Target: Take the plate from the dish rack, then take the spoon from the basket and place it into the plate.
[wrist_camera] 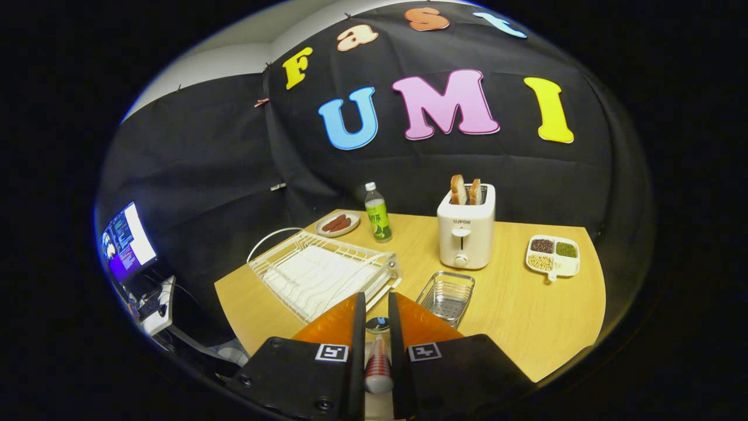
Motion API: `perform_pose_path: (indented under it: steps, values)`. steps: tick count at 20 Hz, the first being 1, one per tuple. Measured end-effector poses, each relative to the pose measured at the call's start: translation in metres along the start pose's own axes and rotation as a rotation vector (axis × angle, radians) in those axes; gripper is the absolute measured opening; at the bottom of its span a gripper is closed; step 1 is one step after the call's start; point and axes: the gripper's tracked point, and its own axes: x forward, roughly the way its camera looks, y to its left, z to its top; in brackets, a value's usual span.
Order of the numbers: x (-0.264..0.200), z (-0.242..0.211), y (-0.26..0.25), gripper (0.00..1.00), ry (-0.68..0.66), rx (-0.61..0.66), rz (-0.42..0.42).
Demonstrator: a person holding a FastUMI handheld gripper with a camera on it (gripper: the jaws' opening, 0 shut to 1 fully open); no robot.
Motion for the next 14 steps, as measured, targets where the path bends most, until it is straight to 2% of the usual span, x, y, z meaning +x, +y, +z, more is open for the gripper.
perform_pose_path:
  steps: [7, 14]
  values:
    - [0.021, -0.061, 0.021, 0.23, 0.111, -0.061, 0.043]
    - [0.029, -0.111, 0.013, 0.23, 0.228, -0.124, 0.041]
